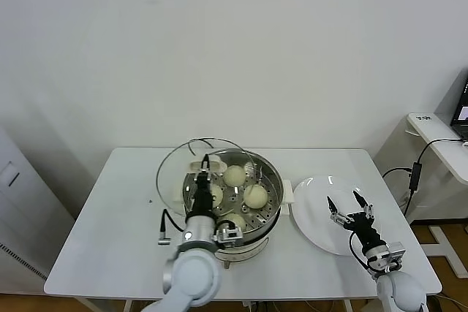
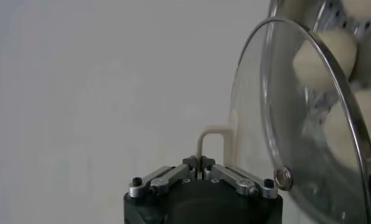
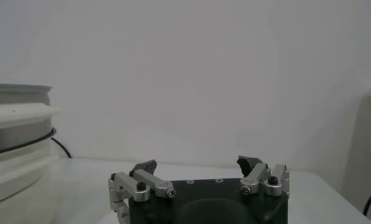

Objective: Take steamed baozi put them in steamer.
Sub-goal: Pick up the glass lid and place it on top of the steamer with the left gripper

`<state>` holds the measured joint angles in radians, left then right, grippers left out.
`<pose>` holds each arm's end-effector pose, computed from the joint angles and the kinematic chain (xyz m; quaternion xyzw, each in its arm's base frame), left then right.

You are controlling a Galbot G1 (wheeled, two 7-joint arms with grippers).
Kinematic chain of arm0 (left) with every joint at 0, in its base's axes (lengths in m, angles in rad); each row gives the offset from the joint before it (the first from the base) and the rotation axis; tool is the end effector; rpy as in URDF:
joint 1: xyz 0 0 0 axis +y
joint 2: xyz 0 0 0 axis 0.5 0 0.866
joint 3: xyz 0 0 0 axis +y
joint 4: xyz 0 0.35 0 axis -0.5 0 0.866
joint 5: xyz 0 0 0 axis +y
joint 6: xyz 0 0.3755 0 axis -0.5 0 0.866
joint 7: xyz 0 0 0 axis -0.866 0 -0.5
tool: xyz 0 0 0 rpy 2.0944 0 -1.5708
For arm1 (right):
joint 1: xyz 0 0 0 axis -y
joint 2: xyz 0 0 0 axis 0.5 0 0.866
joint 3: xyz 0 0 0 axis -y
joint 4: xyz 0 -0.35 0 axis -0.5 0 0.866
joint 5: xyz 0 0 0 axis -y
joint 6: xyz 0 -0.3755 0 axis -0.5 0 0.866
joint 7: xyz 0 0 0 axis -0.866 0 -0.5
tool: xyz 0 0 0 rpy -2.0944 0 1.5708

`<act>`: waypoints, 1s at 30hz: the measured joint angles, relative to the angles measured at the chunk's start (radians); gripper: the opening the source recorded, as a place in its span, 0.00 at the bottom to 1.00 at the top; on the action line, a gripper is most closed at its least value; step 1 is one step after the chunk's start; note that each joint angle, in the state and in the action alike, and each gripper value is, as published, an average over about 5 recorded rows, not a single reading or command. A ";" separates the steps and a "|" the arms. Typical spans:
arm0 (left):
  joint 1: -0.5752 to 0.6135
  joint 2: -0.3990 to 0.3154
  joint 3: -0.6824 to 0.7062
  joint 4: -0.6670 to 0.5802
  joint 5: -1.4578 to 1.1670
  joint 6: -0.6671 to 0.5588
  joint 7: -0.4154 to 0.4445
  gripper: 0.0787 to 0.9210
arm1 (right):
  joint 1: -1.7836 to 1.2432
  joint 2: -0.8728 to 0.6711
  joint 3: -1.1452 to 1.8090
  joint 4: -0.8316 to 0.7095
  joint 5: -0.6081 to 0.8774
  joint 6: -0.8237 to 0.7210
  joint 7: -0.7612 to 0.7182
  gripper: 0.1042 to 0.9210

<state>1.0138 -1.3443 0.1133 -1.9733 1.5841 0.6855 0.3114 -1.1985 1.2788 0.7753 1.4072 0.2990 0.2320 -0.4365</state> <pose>0.2857 -0.1546 -0.2345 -0.0218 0.7120 0.7017 0.0140 0.2994 -0.2067 -0.4171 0.0744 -0.9971 0.0132 0.0042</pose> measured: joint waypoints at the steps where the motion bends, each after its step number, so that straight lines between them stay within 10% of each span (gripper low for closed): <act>1: -0.002 -0.009 0.007 0.005 0.006 0.001 0.000 0.03 | 0.001 0.000 -0.001 0.000 -0.001 0.000 0.000 0.88; 30: 0.012 -0.122 0.094 0.117 0.073 -0.021 -0.038 0.03 | -0.001 0.005 -0.010 -0.014 -0.008 0.007 -0.003 0.88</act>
<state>1.0260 -1.4665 0.2078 -1.8564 1.6574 0.6641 0.2730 -1.1998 1.2836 0.7655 1.3927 0.2914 0.2391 -0.4398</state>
